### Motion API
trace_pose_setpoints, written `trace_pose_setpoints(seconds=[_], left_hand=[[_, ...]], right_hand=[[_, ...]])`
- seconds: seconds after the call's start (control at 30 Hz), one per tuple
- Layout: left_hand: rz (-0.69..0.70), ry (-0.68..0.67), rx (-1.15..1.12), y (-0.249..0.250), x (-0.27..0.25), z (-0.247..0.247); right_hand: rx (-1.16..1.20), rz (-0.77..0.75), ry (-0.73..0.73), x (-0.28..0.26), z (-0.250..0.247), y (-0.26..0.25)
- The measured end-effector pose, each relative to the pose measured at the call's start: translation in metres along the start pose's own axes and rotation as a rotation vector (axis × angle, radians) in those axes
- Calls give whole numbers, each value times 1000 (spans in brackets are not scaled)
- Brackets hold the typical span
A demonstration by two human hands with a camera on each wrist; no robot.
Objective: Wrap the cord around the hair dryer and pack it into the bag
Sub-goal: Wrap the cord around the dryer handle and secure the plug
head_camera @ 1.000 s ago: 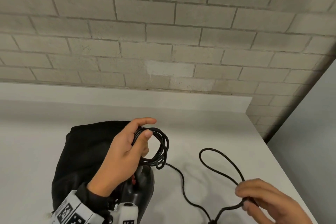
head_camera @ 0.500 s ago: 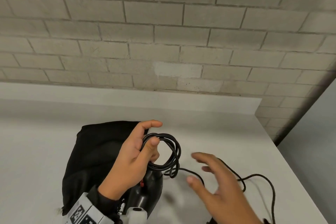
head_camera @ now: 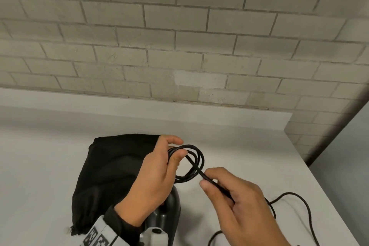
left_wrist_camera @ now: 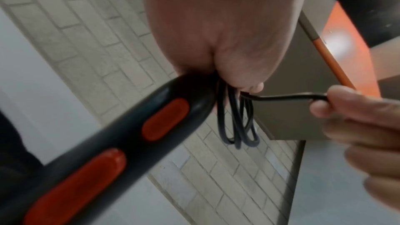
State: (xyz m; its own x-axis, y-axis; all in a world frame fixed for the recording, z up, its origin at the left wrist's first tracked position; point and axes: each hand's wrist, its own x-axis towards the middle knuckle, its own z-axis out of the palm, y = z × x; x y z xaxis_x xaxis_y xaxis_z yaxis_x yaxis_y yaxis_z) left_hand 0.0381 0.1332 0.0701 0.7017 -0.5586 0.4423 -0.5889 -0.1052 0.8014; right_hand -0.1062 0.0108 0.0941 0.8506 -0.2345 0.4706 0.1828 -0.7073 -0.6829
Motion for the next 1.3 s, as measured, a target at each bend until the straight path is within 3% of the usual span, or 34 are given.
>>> trace_pose_setpoints(seconds=[0.17,0.33,0.47,0.6,0.7,0.9,1.03,1.13,1.3], left_hand=[[32,-226,71,8,0,4],[-48,-424,28,8,3,11],[-73,-460,162,7,6,21],[37,-550,273,4,-2,28],[56,-600,279,7,-8,28],[156,-572,341,2,-18,23],[197,-533,286,7,-18,19],[206,-461,171,7,-15,19],[211,-328,-40,15,-6,19]], right_hand=[[78,-17,-58,11,-34,-8],[358,204,-39,12,-42,-1],[330,133,-145,14,-41,-7],[275,93,-321,21,-38,-17],[295,129,-237,29,-37,-6],[141,125,84,32,-19,25],[-11,-40,184,29,-15,30],[-303,-192,116,29,-28,23],[-427,-142,-120,26,-45,7]])
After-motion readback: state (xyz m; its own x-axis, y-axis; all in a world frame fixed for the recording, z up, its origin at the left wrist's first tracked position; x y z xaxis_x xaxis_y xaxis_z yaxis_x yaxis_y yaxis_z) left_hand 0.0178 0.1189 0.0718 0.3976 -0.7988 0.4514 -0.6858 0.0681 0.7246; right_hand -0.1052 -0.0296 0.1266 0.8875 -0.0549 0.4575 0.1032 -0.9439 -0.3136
